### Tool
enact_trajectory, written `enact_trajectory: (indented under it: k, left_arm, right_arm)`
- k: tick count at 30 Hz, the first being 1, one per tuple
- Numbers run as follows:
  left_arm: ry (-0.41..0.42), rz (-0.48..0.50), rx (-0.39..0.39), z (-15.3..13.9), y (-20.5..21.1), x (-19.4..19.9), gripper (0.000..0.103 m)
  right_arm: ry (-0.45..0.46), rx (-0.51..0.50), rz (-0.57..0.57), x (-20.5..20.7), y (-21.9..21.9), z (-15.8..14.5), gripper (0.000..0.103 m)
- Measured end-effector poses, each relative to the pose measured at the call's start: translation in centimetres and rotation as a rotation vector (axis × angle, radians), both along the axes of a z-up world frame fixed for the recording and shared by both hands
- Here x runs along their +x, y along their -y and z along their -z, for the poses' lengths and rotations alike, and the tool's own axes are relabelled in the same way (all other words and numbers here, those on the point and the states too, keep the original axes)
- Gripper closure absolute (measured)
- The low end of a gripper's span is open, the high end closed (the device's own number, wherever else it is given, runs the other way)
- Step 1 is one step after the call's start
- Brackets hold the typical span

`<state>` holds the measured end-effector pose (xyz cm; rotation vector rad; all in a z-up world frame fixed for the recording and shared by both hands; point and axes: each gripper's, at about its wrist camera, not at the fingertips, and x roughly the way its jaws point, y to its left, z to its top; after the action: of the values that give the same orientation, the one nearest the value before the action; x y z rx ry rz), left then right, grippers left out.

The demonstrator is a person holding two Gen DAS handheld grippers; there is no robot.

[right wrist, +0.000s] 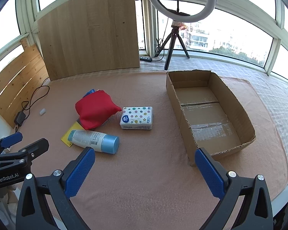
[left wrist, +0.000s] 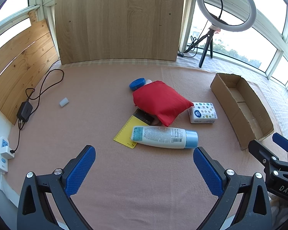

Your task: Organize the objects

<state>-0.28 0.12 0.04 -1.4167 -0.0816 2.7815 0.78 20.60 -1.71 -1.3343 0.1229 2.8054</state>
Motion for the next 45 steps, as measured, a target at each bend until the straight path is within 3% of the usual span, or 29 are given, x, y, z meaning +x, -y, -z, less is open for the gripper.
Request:
enact_trajectory:
  k: [32,41,45]
  left_arm:
    - [-0.039,0.0,0.013,0.0,-0.3,-0.5,0.0]
    - [-0.044,0.005,0.019,-0.2,0.0,-2.9,0.0]
    - [-0.001,-0.015,0.02,0.3,0.9,-5.4,0.0]
  right_arm:
    - [0.006,-0.01,0.001,-0.2,-0.1,0.1,0.001]
    - [0.014,-0.016,0.014,-0.5,-0.5,0.3,0.001]
    - [0.019,-0.019,0.026,-0.4,-0.9,0.4,0.001]
